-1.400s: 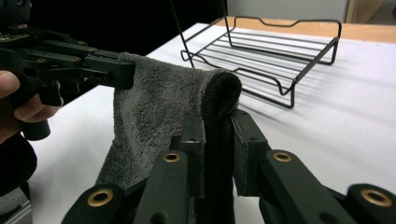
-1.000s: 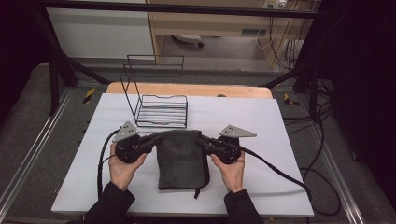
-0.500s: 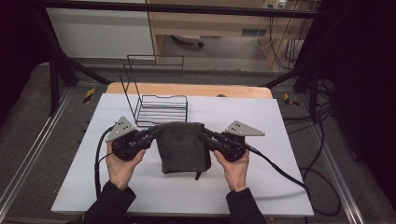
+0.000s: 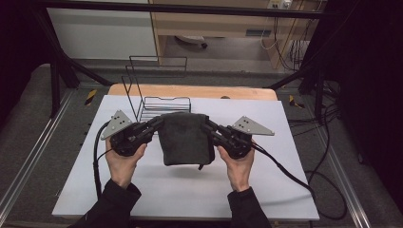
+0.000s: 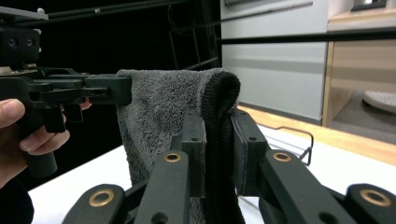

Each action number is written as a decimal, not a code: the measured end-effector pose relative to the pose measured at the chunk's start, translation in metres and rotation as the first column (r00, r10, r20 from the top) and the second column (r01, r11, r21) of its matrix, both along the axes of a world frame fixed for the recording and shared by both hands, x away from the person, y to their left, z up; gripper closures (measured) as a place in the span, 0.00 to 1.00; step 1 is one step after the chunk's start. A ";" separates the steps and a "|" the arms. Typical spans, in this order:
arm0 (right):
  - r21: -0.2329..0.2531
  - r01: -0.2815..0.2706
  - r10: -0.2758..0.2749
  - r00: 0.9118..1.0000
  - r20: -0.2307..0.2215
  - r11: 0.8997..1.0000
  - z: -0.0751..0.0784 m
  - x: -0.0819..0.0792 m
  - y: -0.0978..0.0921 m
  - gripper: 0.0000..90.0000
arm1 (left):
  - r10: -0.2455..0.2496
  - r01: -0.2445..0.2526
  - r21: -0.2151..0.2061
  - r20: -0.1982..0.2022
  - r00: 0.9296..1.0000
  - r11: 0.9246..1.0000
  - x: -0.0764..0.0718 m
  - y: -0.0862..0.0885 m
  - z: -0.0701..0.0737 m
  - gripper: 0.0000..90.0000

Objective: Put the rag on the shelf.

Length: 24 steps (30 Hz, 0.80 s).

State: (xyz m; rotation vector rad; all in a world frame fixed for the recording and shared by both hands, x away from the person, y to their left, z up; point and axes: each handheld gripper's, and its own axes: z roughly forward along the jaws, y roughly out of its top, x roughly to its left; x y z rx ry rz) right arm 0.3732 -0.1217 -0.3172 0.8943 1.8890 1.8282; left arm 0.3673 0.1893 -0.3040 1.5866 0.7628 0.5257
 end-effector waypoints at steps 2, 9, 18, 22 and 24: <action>0.008 0.003 -0.003 1.000 0.019 1.000 0.003 0.000 0.002 0.87 | 0.004 -0.004 -0.009 0.010 1.000 1.000 0.000 0.001 0.003 0.90; 0.019 0.012 -0.013 0.998 0.055 1.000 0.014 0.000 0.007 0.87 | 0.016 -0.015 -0.030 0.038 0.999 0.999 0.003 0.006 0.015 0.90; 0.038 0.011 -0.015 0.995 0.097 0.999 0.029 0.001 0.018 0.87 | 0.039 -0.035 -0.055 0.076 0.996 0.998 0.004 0.016 0.030 0.90; 0.045 0.023 -0.029 0.992 0.122 0.999 0.038 0.004 0.025 0.87 | 0.048 -0.042 -0.066 0.091 0.995 0.997 0.006 0.018 0.038 0.90; 0.048 0.024 -0.030 0.992 0.124 0.999 0.040 0.005 0.026 0.87 | 0.053 -0.046 -0.073 0.100 0.994 0.996 0.007 0.020 0.042 0.90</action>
